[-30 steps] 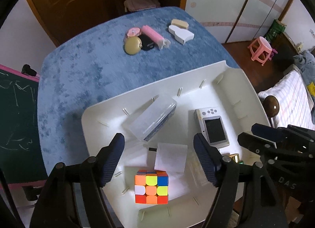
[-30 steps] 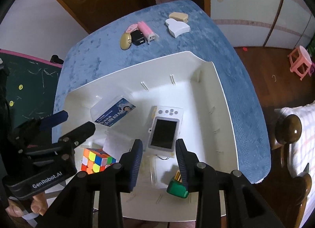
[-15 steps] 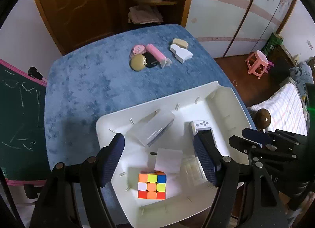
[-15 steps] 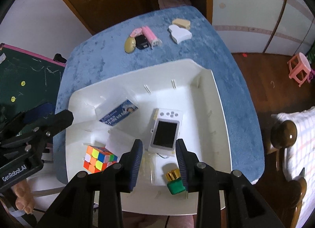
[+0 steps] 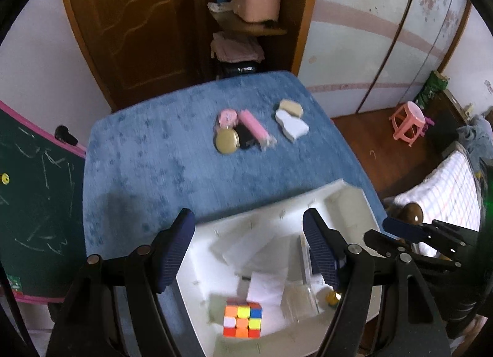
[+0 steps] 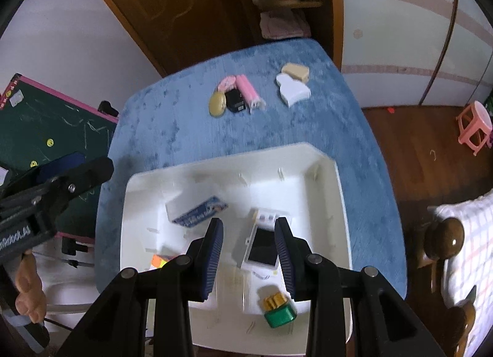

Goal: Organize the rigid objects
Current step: 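Move both tools back over the remaining items on the table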

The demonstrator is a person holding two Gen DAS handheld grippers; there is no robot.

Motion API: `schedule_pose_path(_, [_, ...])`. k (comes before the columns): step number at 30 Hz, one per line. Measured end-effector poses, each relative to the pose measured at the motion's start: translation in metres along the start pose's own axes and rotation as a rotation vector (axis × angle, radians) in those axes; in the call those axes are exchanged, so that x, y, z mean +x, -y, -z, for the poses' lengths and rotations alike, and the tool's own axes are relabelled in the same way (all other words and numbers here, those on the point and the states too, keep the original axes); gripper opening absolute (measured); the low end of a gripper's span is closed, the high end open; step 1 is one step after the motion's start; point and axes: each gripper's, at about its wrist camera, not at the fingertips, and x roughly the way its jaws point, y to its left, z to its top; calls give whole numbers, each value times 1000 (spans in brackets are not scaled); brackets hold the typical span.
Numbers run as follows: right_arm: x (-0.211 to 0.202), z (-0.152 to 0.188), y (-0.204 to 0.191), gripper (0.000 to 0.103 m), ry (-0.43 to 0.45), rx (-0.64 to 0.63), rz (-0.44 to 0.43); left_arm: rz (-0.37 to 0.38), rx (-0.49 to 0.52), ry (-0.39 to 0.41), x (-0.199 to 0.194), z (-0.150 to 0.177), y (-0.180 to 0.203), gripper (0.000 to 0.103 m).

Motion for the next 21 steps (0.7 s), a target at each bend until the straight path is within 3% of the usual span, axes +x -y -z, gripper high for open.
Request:
schedule_pose_path(6, [-18,-35,12,35,51,-44,15,-27,-24,59,-6,-35,-6,76])
schedule_pose_path(12, [-21,-78,25,35,68,-86,27,-35,-42,65,3,-66,-9,76])
schedule_pose_path(17, [-14,-118,32,37,71,-118,31,-53,-70,32,25,-95,-13,76])
schedule_pose_path(21, [1,-149,39,49,71,-138,22,-49,-118,-27,57,-113,-21,76])
